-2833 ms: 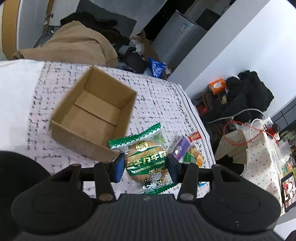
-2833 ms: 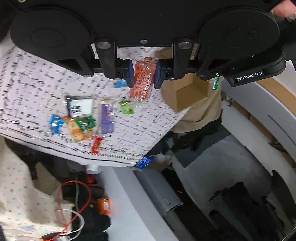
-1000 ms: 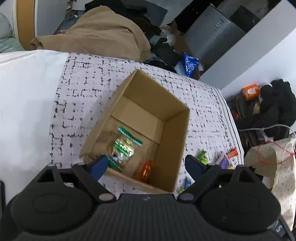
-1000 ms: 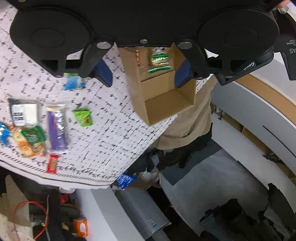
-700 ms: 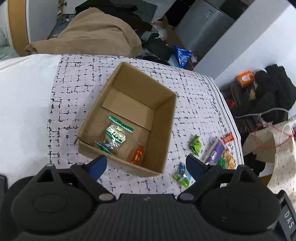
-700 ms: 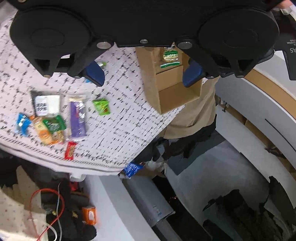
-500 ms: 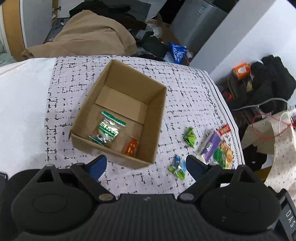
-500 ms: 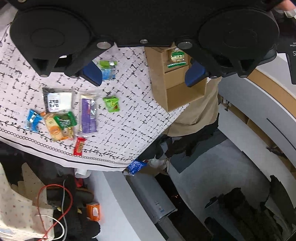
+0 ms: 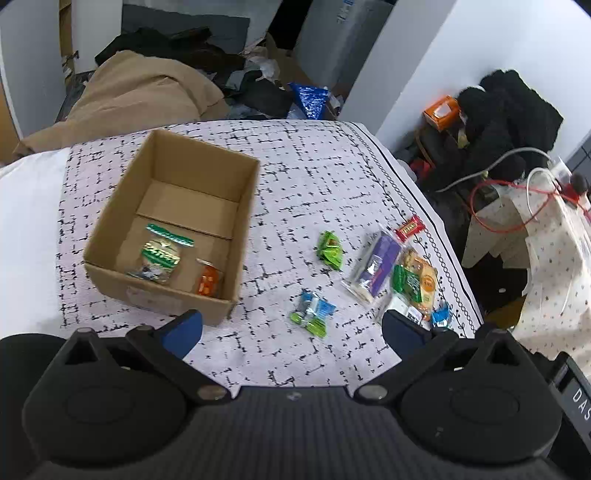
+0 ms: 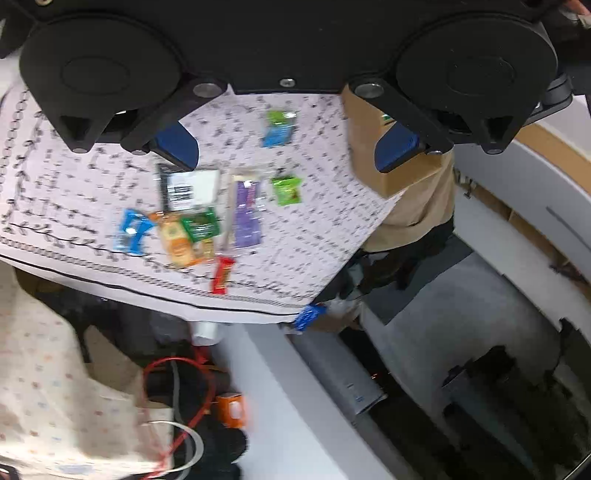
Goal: Organize snacks
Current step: 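Move both tools back from the box to the snack pile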
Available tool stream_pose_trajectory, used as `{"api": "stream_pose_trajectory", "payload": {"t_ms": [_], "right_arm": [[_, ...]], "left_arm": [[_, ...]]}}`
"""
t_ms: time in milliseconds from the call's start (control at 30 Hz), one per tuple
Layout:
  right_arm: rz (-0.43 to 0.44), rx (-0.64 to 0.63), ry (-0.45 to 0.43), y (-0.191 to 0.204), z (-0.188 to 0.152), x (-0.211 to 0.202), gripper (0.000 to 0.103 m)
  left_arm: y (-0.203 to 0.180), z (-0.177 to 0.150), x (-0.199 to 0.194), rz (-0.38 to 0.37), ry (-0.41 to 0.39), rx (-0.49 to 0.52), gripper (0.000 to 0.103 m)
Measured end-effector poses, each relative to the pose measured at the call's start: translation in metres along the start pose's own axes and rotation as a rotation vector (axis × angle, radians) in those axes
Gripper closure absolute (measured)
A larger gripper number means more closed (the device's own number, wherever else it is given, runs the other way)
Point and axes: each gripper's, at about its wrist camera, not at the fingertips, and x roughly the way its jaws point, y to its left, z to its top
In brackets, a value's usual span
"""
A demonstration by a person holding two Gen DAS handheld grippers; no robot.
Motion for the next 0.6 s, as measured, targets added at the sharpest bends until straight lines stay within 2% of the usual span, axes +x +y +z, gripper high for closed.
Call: {"api": "stream_pose_trajectory", "payload": {"t_ms": [333,600], "right_arm": [[-0.046,0.033,-0.001,-0.055,0.012,-0.010,0.000],[-0.058,0.115,0.030,-0.095,0.015,0.003,0.000]], "left_arm": [[-0.042,-0.016,0.016,-0.001,0.012,0.055,0.000],[-0.059,-0.022,0.042,0.028,0.050,0.033,0.000]]}}
